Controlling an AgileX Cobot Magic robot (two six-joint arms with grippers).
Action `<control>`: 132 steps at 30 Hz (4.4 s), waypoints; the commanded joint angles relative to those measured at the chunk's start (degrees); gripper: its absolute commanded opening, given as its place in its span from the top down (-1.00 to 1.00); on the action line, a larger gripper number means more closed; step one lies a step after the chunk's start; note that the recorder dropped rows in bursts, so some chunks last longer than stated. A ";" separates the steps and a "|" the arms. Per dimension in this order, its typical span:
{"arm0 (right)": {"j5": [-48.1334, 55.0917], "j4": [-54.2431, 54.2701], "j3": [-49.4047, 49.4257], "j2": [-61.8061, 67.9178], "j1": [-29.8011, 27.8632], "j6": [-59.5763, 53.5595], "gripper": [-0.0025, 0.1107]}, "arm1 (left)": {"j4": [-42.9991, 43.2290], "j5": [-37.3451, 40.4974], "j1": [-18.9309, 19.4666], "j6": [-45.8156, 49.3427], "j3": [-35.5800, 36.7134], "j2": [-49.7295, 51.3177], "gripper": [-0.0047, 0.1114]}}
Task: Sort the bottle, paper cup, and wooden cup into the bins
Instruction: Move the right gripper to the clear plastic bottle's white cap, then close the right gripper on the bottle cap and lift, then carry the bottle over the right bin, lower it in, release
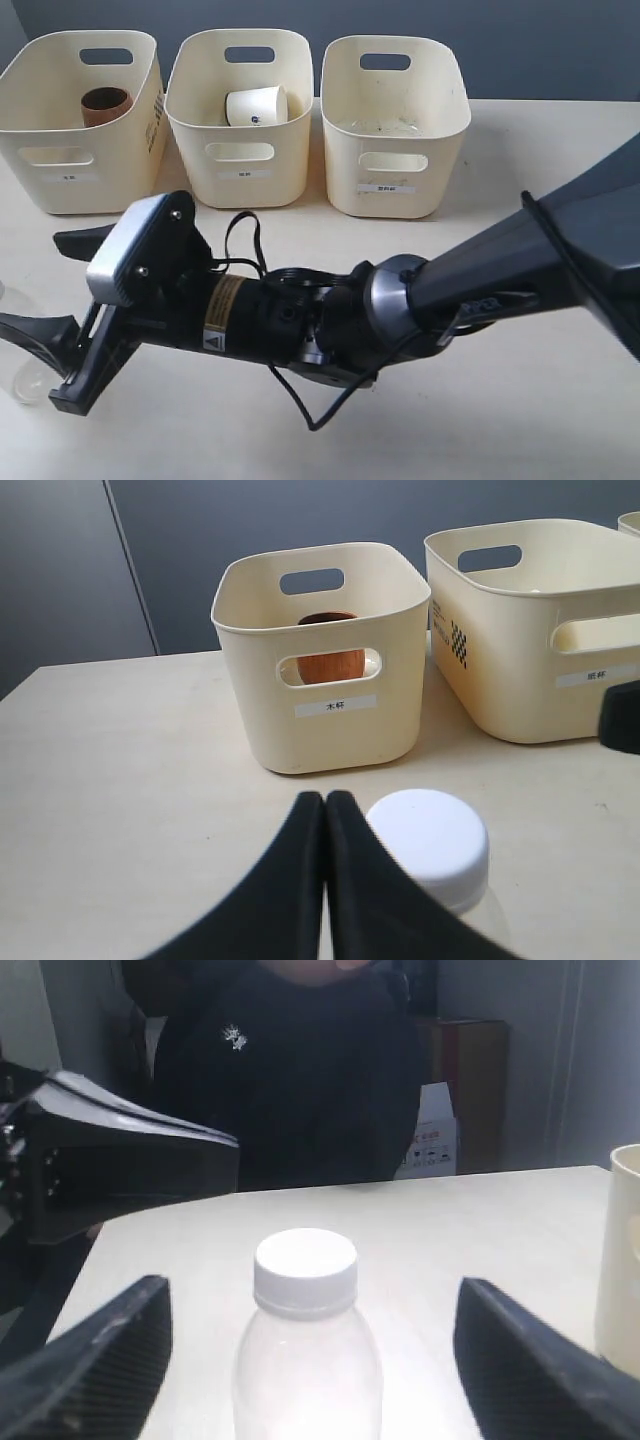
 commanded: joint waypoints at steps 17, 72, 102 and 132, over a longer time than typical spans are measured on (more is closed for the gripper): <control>6.20 -4.09 -10.65 5.85 0.11 6.01 -0.59 | 0.10 -0.79 -0.05 -0.16 -0.07 0.19 0.92; 21.38 -8.94 -24.62 12.31 0.76 13.42 0.97 | 0.10 -0.79 -0.05 -0.16 -0.07 0.19 0.92; 29.90 50.86 8.54 -40.26 0.65 -60.07 0.97 | 0.10 -0.79 -0.05 -0.16 -0.07 0.19 0.92; 24.36 15.54 4.38 -28.17 -36.51 -16.25 0.97 | 0.10 -0.79 -0.05 -0.16 -0.07 0.19 0.92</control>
